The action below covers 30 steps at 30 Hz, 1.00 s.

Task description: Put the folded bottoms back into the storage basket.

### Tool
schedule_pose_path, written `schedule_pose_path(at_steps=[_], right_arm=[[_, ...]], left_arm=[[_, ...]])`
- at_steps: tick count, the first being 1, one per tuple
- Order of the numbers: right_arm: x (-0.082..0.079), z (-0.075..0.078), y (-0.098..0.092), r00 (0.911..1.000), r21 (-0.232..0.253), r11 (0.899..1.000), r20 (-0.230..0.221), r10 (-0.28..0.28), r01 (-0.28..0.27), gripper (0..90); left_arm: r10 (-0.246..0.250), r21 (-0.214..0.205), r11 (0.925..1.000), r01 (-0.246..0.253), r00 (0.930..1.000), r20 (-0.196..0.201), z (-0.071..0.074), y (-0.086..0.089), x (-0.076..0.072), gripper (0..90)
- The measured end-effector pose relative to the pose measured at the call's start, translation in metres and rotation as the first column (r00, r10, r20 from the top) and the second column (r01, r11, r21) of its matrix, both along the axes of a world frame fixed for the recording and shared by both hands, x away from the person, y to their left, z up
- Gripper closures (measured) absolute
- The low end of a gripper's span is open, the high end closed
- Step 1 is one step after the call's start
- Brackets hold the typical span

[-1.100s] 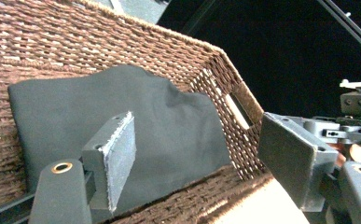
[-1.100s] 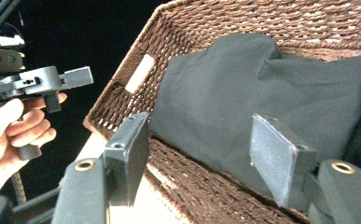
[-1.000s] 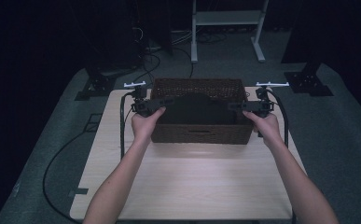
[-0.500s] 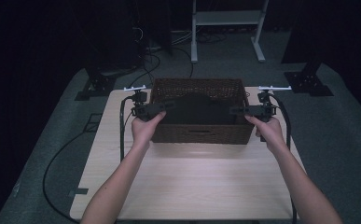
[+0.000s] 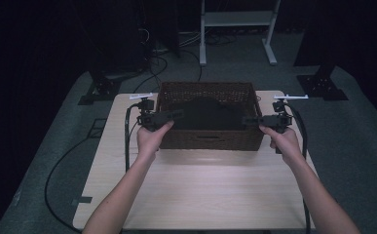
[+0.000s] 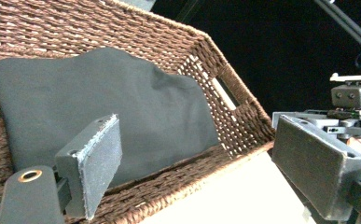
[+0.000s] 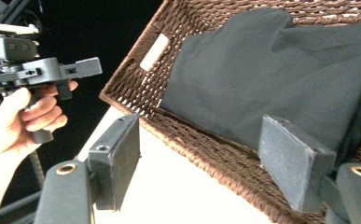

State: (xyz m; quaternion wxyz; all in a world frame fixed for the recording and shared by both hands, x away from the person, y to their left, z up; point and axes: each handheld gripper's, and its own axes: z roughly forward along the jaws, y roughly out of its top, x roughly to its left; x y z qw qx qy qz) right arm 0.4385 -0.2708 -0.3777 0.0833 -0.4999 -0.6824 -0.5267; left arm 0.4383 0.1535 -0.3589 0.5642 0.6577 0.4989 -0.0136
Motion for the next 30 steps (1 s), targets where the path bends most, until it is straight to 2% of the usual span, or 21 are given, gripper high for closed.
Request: schedule_pose_path(at_steps=[3,11,23,27,30], right_arm=[[-0.005,0.001,-0.001,1.0,0.009,1.0,0.008,0.001,-0.001,27.9],[-0.016,0.001,0.002,0.9993,-0.018,1.0,0.026,0.026,-0.026,24.3],[-0.03,-0.005,0.002,0.9984,-0.015,0.998,0.011,0.055,-0.055,20.0],[-0.035,-0.005,0.002,0.9975,-0.017,0.998,0.025,0.066,-0.065,19.5],[-0.04,-0.005,0.002,0.9968,-0.015,0.997,0.031,0.074,-0.074,19.4]], left_arm=[[-0.005,0.005,1.0,0.005,1.0,-0.002,-0.001,0.0,-0.002,12.4],[-0.016,0.006,0.9999,0.016,0.9999,0.001,-0.004,-0.001,-0.011,10.0],[-0.048,0.01,0.9988,0.047,0.9986,0.022,-0.003,-0.005,-0.025,8.0],[-0.052,0.035,0.9981,0.051,0.9983,0.026,-0.005,-0.006,-0.031,5.7],[-0.063,0.035,0.9975,0.062,0.9976,0.029,-0.006,-0.008,-0.035,3.5]])
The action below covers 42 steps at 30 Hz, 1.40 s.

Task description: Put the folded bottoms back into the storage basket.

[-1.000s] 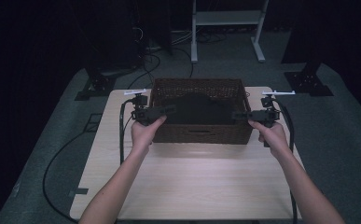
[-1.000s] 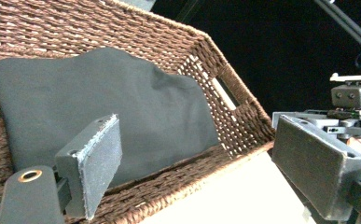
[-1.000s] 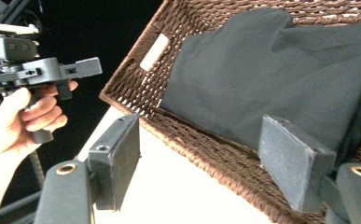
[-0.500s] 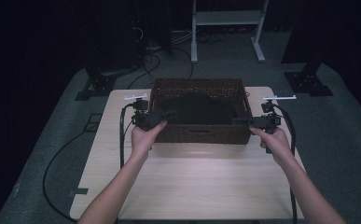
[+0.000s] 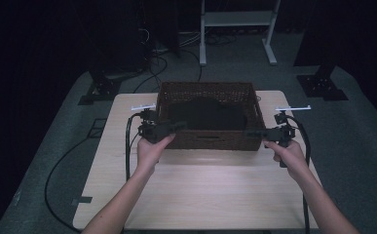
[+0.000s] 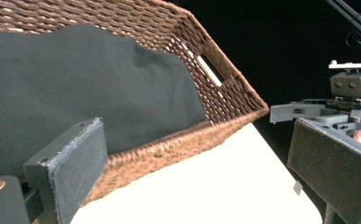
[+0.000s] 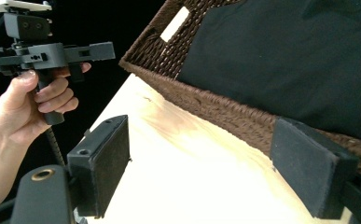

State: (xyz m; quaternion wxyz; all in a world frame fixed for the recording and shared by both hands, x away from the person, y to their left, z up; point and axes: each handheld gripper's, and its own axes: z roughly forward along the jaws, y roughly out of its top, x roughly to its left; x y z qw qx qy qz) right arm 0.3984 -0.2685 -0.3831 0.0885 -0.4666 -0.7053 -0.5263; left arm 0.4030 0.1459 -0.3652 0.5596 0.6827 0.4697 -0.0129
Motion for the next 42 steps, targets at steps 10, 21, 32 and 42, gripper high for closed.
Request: schedule_pose_path(at_steps=[10,21,32,42], right_arm=[[-0.014,-0.009,-0.003,0.9999,0.013,1.0,0.0,0.011,-0.011,19.4],[-0.027,-0.019,-0.006,0.9998,0.01,1.0,-0.009,0.019,-0.019,19.4],[-0.037,-0.03,-0.008,0.9994,0.015,1.0,-0.024,0.024,-0.024,19.4],[-0.046,-0.042,-0.012,0.9988,0.025,0.999,-0.041,0.026,-0.025,19.4]], left_arm=[[-0.027,0.003,0.9996,0.027,0.9995,0.013,-0.003,-0.001,-0.015,2.4],[-0.03,-0.003,0.9995,0.03,0.9995,0.013,-0.009,0.005,-0.028,2.4],[-0.051,-0.009,0.9986,0.051,0.9986,0.017,-0.017,0.006,-0.041,2.4],[-0.061,-0.028,0.9977,0.061,0.9981,0.01,-0.026,0.01,-0.053,2.4]])
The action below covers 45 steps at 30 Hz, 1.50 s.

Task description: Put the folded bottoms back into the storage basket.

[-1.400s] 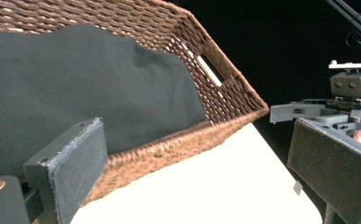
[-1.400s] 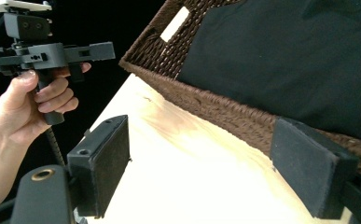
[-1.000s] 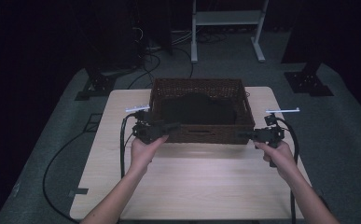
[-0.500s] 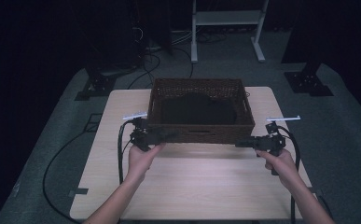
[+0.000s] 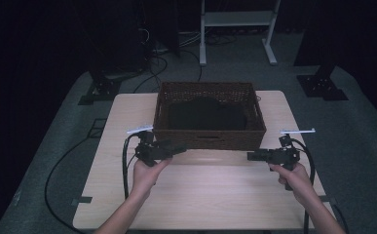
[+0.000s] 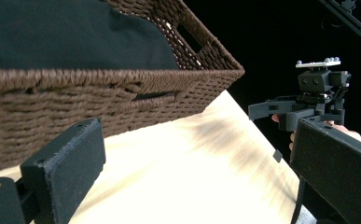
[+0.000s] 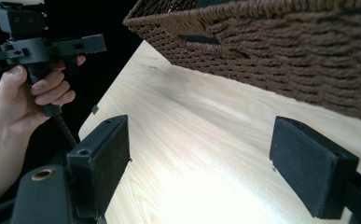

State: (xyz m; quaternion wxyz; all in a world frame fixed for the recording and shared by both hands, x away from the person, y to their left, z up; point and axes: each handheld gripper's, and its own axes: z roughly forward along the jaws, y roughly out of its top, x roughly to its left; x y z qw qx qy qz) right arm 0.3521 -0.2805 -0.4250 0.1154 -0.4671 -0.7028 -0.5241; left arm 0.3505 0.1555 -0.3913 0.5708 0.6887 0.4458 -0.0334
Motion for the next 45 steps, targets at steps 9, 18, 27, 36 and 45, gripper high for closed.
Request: schedule_pose_path(at_steps=[9,18,27,36,45], right_arm=[[-0.006,-0.011,-0.005,0.9998,0.007,1.0,-0.018,-0.008,0.008,19.4],[-0.011,-0.019,-0.008,0.9994,-0.001,1.0,-0.032,-0.011,0.011,19.4],[-0.016,-0.029,-0.011,0.9988,-0.002,1.0,-0.046,-0.016,0.016,19.4],[-0.02,-0.037,-0.015,0.9977,-0.002,1.0,-0.065,-0.02,0.02,19.4],[-0.025,-0.041,-0.017,0.9972,-0.004,1.0,-0.072,-0.021,0.02,19.4]], left_arm=[[0.008,-0.024,0.9997,-0.008,0.9997,-0.024,-0.015,0.007,-0.008,2.4],[0.007,-0.03,0.9995,-0.008,0.9993,-0.037,-0.026,0.01,-0.014,2.4],[-0.007,-0.05,0.9987,0.003,0.9975,-0.07,-0.036,0.012,-0.02,2.4],[0.0,-0.056,0.9984,-0.005,0.9957,-0.093,-0.046,0.02,-0.025,2.4],[0.015,-0.05,0.9985,-0.021,0.9944,-0.104,-0.054,0.027,-0.03,2.5]])
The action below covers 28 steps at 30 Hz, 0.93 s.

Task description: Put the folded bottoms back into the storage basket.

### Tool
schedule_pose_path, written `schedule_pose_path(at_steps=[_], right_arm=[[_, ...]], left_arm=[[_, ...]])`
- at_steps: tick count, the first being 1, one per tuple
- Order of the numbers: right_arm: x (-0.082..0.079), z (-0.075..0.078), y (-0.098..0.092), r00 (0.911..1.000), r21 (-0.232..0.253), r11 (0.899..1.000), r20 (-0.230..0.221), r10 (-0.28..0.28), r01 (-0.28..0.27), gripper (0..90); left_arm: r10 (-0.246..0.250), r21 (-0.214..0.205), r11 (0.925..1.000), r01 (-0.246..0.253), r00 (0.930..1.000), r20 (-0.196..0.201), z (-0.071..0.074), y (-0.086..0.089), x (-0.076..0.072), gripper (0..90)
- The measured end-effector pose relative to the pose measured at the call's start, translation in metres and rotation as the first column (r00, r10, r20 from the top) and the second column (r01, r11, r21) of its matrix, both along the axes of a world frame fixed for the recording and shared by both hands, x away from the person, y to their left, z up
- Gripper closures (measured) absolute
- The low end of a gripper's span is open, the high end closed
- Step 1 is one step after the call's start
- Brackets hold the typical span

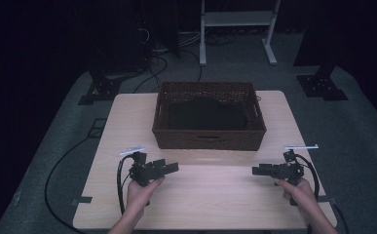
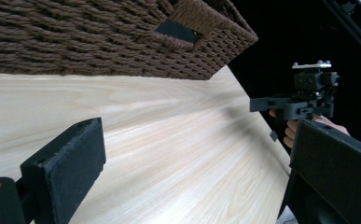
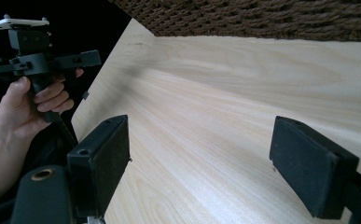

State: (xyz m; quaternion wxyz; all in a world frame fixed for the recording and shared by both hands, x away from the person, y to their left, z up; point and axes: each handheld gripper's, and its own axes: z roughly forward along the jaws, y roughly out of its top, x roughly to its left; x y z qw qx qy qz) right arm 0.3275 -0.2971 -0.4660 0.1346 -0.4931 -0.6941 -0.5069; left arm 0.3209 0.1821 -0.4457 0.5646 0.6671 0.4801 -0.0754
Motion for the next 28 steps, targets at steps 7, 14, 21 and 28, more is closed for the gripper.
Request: schedule_pose_path(at_steps=[7,14,21,28], right_arm=[[-0.005,-0.004,0.001,1.0,0.004,1.0,-0.007,0.005,-0.004,19.4],[-0.011,-0.009,0.001,0.9999,0.007,1.0,-0.013,0.004,-0.004,19.4],[-0.016,-0.011,0.003,0.9999,0.002,1.0,-0.006,0.011,-0.011,19.4],[-0.022,-0.013,0.006,0.9998,0.012,1.0,0.01,0.017,-0.018,19.4]], left_arm=[[0.008,0.006,1.0,-0.008,1.0,-0.002,-0.007,0.005,-0.003,2.5],[0.008,-0.004,1.0,-0.008,0.9999,-0.006,-0.012,0.006,-0.009,2.5],[0.021,-0.019,0.9996,-0.021,0.9998,0.004,-0.015,0.006,-0.015,2.5],[0.032,-0.027,0.9991,-0.032,0.9991,0.028,-0.016,0.009,-0.021,2.5]])
